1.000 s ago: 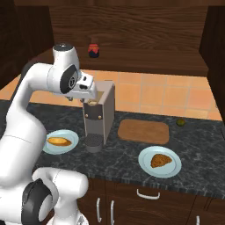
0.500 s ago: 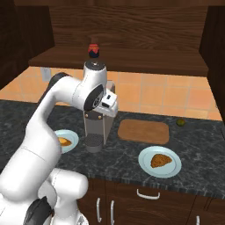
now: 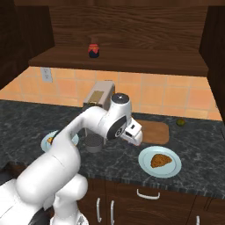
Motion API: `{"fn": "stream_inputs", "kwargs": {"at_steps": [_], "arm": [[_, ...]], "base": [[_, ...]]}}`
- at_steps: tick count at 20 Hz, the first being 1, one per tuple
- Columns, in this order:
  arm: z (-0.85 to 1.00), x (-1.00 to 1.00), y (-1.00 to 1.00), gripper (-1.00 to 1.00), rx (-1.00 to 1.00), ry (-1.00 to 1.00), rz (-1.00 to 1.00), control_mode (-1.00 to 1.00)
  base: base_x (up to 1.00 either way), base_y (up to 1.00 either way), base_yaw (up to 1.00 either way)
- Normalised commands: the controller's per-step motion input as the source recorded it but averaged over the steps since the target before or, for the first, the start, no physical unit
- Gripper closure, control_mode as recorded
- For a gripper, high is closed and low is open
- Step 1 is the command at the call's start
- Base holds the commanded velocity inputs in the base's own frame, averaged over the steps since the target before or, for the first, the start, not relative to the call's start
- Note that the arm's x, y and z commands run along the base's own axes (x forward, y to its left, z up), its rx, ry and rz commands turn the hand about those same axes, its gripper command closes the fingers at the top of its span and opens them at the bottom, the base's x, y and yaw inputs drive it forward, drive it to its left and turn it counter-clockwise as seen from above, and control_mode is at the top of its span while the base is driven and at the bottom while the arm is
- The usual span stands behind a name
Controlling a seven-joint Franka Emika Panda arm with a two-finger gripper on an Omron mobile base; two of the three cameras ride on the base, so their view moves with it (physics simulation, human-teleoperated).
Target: From the different types of pastries on the counter, select a croissant and place it on the cutting board. Then retrieve a jar of jam from the cabinet and place it alongside the croissant on the cutting board.
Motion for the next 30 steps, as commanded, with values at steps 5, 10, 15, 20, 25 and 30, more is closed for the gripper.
{"fn": "stream_inputs", "kwargs": {"at_steps": [5, 10, 15, 20, 25, 30], "arm": [[-0.58, 0.30, -1.00, -1.00, 0.00, 0.18, -0.12, -1.00], [-0.31, 0.18, -0.96, -1.00, 0.03, 0.16, -0.10, -1.00], [-0.31, 0.00, -0.79, -1.00, 0.18, 0.00, 0.00, -1.00], [-0.52, 0.31, -0.23, -1.00, 0.17, 0.00, 0.00, -1.00], [-0.23, 0.53, -0.05, -1.00, 0.13, 0.00, 0.00, -1.00], [-0.36, 0.28, -0.36, -1.00, 0.02, 0.00, 0.00, -1.00]], "base": [[0.00, 0.00, 0.00], [0.00, 0.00, 0.00], [0.00, 0.00, 0.00], [0.00, 0.00, 0.00], [0.00, 0.00, 0.00], [0.00, 0.00, 0.00]]}}
